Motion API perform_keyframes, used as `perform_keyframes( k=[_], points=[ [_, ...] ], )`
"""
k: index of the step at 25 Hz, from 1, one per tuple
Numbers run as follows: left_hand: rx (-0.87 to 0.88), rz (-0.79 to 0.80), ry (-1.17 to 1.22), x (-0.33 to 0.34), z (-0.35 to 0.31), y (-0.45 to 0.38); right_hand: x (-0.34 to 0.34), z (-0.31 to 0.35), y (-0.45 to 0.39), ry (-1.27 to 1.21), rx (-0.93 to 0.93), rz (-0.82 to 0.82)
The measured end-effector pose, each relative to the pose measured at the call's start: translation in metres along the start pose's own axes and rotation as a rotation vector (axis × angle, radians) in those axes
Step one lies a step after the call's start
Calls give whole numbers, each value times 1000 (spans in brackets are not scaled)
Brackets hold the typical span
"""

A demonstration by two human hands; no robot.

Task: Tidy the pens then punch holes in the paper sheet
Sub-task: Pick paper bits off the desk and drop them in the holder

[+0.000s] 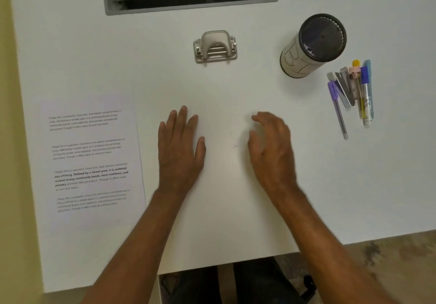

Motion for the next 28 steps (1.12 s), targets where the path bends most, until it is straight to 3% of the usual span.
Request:
perform_keyframes(
  k=[7,13,16,20,24,28],
  points=[
    [37,10,-127,10,4,10,59,-5,49,341,74,97],
    [61,-4,-161,13,7,11,74,17,31,339,-327,234],
    [56,-8,-149,13,6,11,53,8,35,354,-436,338],
    [87,9,-125,15,-2,6,22,-1,33,353,-308,523],
    [93,13,-126,18,-7,1,14,9,27,584,-357,488],
    [94,20,-150,22,-8,-4,17,19,20,594,-296,465]
  ],
)
Point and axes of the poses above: each hand's wrist, its own y-axis away from the middle knuckle, its own x-axis out of the palm, z = x × y, the point moved 4 cm from there along -y, towards the middle knuckle, and after that the axes turned 12 degrees about x, right-handed, at the moved point
